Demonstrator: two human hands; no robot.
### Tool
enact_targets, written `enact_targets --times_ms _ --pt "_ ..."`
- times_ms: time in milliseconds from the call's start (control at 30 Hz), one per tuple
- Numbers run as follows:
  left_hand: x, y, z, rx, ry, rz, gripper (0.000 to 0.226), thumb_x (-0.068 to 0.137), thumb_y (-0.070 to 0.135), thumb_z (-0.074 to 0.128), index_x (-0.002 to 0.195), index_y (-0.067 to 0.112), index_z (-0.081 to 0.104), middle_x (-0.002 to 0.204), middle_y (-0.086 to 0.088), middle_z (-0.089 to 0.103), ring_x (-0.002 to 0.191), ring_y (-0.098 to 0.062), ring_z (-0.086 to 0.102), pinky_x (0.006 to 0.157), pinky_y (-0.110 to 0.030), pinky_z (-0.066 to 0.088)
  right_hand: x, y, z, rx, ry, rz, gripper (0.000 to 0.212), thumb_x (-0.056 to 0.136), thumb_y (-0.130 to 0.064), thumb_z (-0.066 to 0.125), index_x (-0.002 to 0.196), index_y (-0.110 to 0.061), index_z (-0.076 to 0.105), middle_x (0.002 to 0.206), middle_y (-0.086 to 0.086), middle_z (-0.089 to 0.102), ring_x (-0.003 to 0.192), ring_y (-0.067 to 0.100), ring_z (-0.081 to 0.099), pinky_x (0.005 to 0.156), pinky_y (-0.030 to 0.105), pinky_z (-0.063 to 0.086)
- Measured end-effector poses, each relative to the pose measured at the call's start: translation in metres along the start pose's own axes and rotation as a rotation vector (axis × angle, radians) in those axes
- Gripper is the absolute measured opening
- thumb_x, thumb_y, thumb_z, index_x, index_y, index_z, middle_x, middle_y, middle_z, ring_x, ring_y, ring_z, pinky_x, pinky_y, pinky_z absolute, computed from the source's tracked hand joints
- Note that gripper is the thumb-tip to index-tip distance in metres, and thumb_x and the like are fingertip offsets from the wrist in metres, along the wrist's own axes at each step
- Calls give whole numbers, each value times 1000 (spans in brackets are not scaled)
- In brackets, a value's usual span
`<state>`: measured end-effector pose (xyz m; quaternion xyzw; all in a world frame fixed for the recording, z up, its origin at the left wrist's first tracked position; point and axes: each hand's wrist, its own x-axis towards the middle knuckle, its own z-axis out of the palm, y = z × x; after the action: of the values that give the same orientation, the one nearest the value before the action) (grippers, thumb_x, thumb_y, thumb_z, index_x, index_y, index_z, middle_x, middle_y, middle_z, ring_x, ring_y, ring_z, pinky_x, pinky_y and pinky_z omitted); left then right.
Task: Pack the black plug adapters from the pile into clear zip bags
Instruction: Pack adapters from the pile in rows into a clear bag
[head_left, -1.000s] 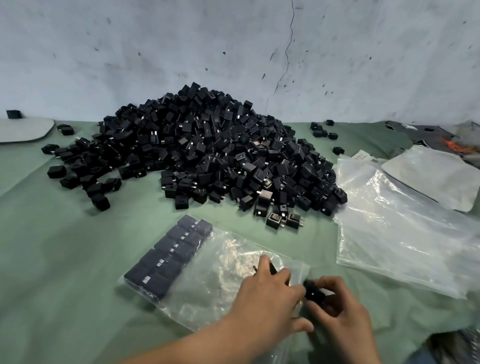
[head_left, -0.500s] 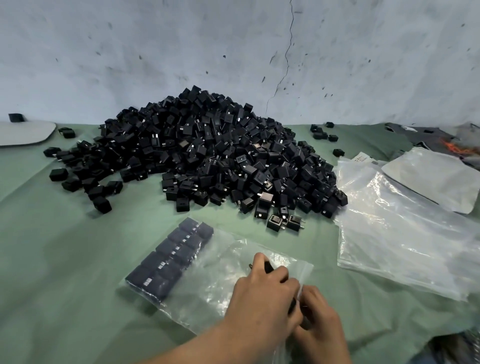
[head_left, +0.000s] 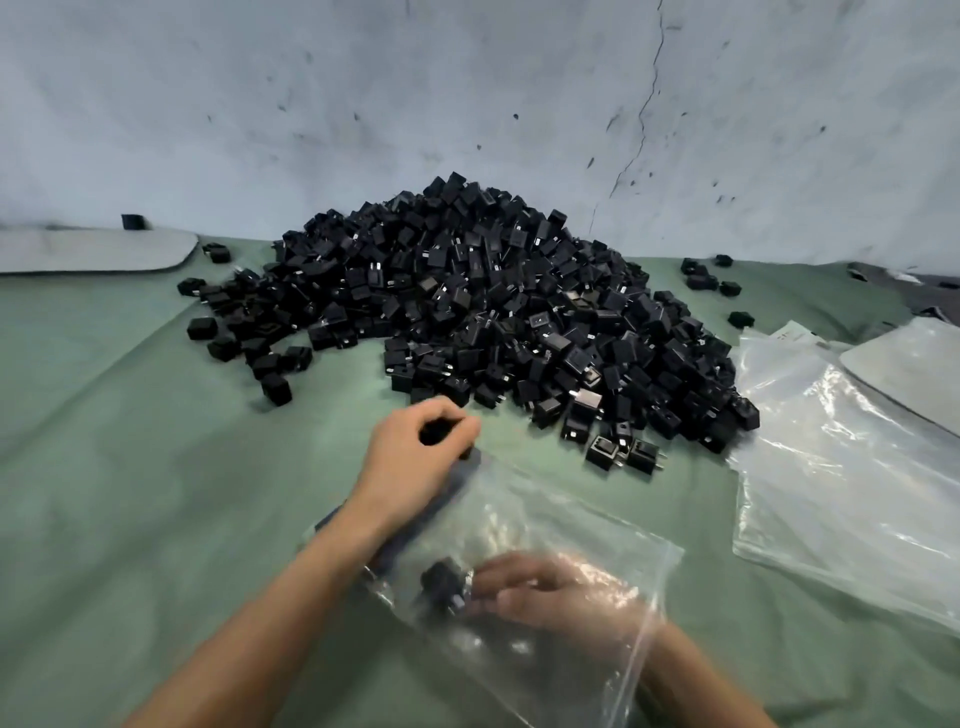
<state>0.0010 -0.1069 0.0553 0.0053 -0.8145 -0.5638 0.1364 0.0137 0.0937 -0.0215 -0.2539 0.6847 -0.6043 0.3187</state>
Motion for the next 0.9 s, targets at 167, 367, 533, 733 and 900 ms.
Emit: enact_targets --times_ms 167,367,533,733,900 --pt "10 -43 -43 -158 136 -182 24 94 20 61 72 10 63 58 -1 53 41 -11 43 38 -19 38 26 14 6 0 -30 95 30 78 -48 69 107 -40 71 119 -10 66 102 -1 62 85 15 49" --pt "3 -58 -45 -247 165 -224 23 94 18 60 73 9 63 67 -6 56 45 -18 49 41 -21 41 46 37 7 111 -53 36 35 91 -25 64 124 -14 63 125 14 62 104 24 65 85 37 55" --pt "3 -63 -43 -230 157 -261 23 95 20 59 76 7 63 66 -7 58 41 -21 49 40 -20 39 48 29 7 212 -46 75 35 88 -23 68 120 -10 65 129 17 59 119 37 56 96 38 51" --pt "0 -63 -40 -242 134 -264 25 95 20 60 72 11 65 58 3 59 39 -16 46 38 -20 38 41 16 10 302 -147 90 31 91 -3 56 121 -5 64 130 23 56 123 39 52 103 37 45" --pt "-1 -56 -44 -300 111 -334 23 89 19 66 67 15 66 59 -1 56 43 -17 44 41 -20 39 17 7 0 353 -176 144 39 93 -3 50 132 0 51 136 15 54 124 35 52 106 42 42"
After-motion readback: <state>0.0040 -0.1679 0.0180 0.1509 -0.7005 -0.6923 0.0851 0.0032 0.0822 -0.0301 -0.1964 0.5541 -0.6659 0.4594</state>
